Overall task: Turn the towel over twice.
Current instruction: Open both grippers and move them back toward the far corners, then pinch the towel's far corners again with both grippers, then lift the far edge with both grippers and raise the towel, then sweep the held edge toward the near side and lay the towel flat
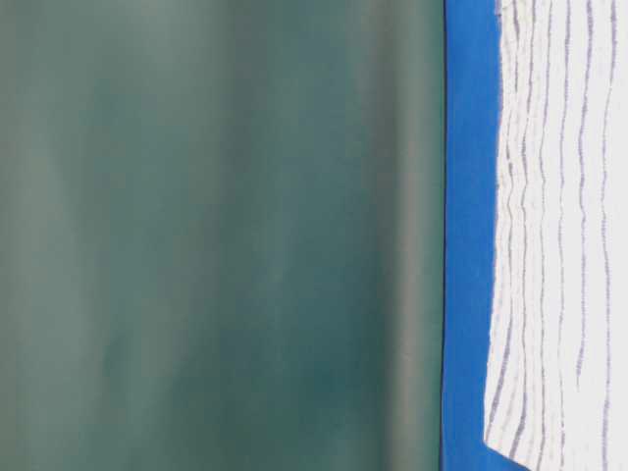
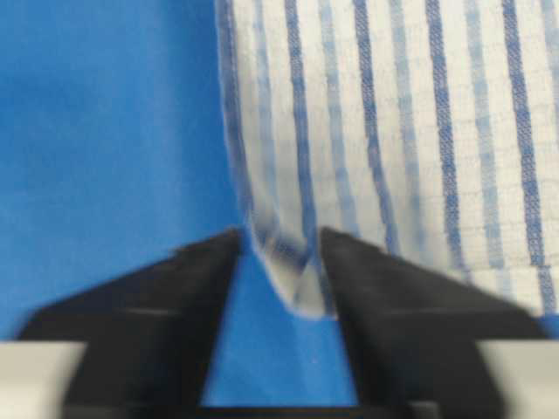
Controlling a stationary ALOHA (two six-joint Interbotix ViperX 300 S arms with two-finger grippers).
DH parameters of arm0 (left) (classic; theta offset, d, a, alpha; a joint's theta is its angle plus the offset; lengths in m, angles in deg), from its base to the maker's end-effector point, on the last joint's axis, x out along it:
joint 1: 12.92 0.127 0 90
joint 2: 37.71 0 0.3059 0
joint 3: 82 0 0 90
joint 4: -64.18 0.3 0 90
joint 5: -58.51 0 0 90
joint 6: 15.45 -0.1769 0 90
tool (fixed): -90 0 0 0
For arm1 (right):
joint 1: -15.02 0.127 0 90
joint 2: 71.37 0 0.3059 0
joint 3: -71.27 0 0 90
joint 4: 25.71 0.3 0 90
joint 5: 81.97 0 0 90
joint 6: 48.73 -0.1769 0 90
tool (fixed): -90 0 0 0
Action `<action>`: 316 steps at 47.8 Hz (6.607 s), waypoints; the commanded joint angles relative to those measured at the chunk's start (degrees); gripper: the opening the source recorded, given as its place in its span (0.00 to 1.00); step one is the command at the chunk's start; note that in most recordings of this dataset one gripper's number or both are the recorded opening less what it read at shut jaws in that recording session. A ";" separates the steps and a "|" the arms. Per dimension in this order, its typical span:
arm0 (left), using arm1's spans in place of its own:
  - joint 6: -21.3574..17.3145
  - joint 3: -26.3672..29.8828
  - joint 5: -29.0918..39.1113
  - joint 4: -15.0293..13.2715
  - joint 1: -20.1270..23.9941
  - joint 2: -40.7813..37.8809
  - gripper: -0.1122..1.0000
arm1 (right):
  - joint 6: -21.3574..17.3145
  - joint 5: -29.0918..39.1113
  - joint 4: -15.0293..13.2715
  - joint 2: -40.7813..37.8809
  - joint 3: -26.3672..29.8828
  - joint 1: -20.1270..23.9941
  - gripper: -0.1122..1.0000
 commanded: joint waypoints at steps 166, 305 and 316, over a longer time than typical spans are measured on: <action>-12.30 6.59 -5.01 -0.09 40.87 -8.35 0.13 | 2.81 -10.46 -17.31 -10.63 7.91 -44.47 0.14; -6.68 -0.09 2.90 -0.70 3.52 -1.23 0.13 | -26.81 4.57 -24.08 -1.49 2.72 -0.88 0.14; -6.68 0.44 2.81 -0.79 3.25 -3.08 0.13 | -26.89 4.66 -24.08 -2.90 2.90 -0.53 0.14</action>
